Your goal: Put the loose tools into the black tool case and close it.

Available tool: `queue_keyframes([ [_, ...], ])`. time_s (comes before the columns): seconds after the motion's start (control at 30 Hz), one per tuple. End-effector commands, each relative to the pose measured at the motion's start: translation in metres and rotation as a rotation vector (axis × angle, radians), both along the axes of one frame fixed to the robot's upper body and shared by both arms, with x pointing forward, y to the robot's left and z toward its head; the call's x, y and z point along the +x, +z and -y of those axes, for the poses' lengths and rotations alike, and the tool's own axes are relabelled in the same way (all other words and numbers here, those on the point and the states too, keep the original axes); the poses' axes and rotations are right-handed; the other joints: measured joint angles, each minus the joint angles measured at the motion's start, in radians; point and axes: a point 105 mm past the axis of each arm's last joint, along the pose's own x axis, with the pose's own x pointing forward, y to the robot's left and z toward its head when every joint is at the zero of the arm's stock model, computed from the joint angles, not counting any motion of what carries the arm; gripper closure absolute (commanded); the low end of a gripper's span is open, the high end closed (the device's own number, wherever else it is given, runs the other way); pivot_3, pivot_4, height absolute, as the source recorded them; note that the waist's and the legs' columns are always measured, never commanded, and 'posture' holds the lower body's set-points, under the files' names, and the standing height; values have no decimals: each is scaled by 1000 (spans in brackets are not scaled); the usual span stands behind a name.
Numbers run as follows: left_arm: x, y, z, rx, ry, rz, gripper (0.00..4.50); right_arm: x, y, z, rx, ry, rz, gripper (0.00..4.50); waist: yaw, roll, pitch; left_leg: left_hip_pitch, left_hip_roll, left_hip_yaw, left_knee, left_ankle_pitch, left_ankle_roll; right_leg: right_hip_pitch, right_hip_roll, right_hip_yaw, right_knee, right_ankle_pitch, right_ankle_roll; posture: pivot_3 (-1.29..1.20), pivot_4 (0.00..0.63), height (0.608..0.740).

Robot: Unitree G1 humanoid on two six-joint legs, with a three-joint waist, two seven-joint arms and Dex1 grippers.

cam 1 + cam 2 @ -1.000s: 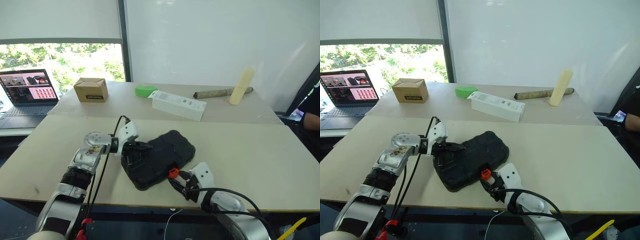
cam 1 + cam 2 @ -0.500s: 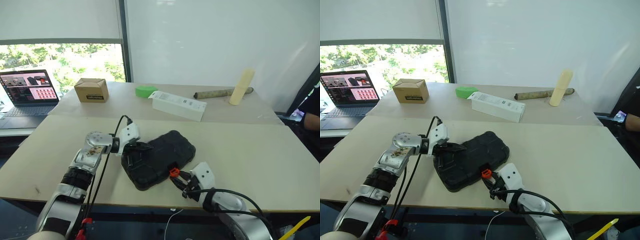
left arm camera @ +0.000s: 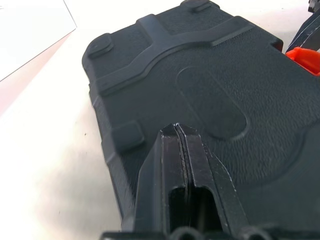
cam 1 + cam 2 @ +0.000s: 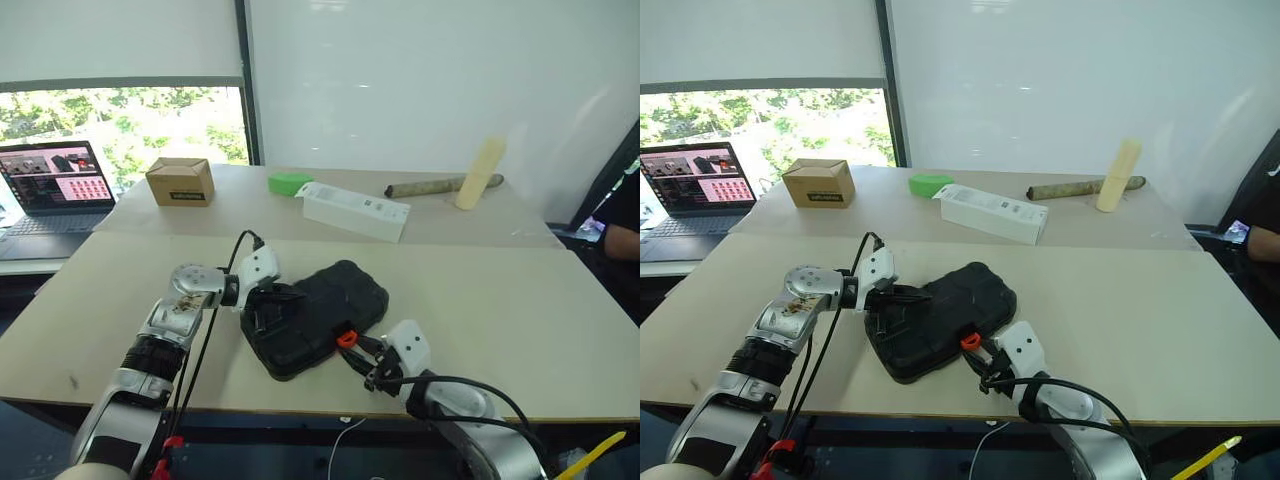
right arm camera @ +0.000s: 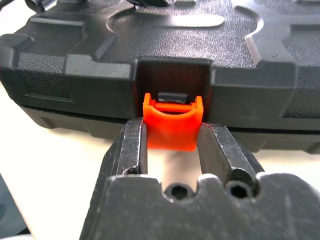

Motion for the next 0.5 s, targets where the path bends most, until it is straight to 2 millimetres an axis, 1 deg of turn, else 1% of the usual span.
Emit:
queue_keyframes([
  [0.03,-9,-40,-4,94,-3,-121,4500,4,34,-6,62,15,127,3335,-3,0,0,0,0,0,0,0,0,0,0,0,0,0,0,0,150,740],
  [0.07,-10,-40,-4,96,-6,-120,4500,5,34,-5,65,11,122,3335,-4,0,0,0,0,0,0,0,0,0,0,0,0,0,0,0,150,740],
  [0.13,-10,-42,-4,103,-10,-119,4500,2,33,-5,87,23,98,2321,-6,0,0,0,0,0,0,0,0,0,0,0,1,0,0,0,150,740],
  [0.23,-11,-45,-4,118,-19,-115,4500,-1,35,-3,82,26,118,1500,-7,0,0,1,0,0,0,0,0,1,0,0,1,0,0,0,150,740],
  [0.27,-12,-46,-4,120,-21,-115,4500,-1,34,0,75,24,122,1075,-7,0,0,2,0,0,0,0,0,1,0,0,1,0,0,0,150,740],
  [0.37,-12,-47,-4,119,-22,-117,4500,-8,33,8,54,39,120,85,-7,0,0,1,1,0,0,0,0,1,-1,0,1,0,0,0,150,740],
  [0.47,-12,-47,-4,119,-21,-117,4500,-17,27,18,12,62,111,24,-4,1,-3,3,1,0,0,0,1,3,-1,0,0,0,0,0,150,740],
  [0.5,-11,-47,-5,120,-20,-117,4500,-20,23,21,-6,67,101,24,-5,1,-3,5,1,-1,-1,-1,1,5,-1,0,-1,-1,1,0,150,740],
])
